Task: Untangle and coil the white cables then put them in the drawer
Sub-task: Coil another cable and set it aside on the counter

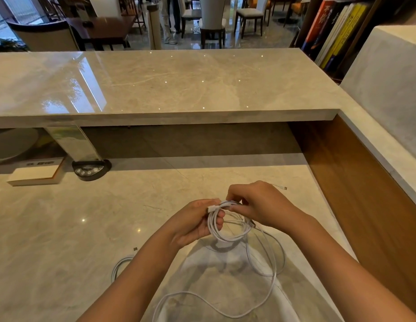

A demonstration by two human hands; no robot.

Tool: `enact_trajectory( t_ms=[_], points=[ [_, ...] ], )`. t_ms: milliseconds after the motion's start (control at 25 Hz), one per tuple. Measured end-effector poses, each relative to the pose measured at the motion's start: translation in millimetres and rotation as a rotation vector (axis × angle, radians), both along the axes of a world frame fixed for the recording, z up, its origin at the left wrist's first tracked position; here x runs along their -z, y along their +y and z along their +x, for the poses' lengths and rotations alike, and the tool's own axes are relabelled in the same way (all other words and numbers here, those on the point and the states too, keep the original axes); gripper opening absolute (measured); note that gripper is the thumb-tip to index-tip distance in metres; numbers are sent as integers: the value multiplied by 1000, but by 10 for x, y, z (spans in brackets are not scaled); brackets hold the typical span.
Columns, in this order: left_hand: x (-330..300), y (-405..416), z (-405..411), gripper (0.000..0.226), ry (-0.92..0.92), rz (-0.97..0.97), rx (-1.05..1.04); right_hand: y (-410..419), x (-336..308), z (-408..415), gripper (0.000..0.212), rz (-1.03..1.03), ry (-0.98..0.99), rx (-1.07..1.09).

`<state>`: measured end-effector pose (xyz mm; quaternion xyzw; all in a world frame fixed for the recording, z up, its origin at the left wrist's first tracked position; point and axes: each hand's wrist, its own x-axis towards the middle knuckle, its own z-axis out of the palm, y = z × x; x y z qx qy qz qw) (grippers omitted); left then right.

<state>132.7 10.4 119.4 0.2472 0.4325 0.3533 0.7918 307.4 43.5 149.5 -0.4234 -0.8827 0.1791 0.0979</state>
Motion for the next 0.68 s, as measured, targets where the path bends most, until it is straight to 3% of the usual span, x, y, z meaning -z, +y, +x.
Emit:
enact_trajectory(
  t_ms=[120,240,400,520,680],
  points=[
    [38,-41,-19,42,-223,-116,-89,5,126,10,10,-170,189,225],
    [117,-91,34,35,-180,-31,-202,-16,236,6,14,-210,288,363],
    [135,-108,57,31,-99,52,-236,-29,244,-3,14,-178,317,371],
    [90,-78,37,31,-47,45,-166,-24,203,30,23,-127,259,268],
    [118,-22,27,31,-27,-18,-128,-34,250,-57,20,60,-140,138]
  ],
)
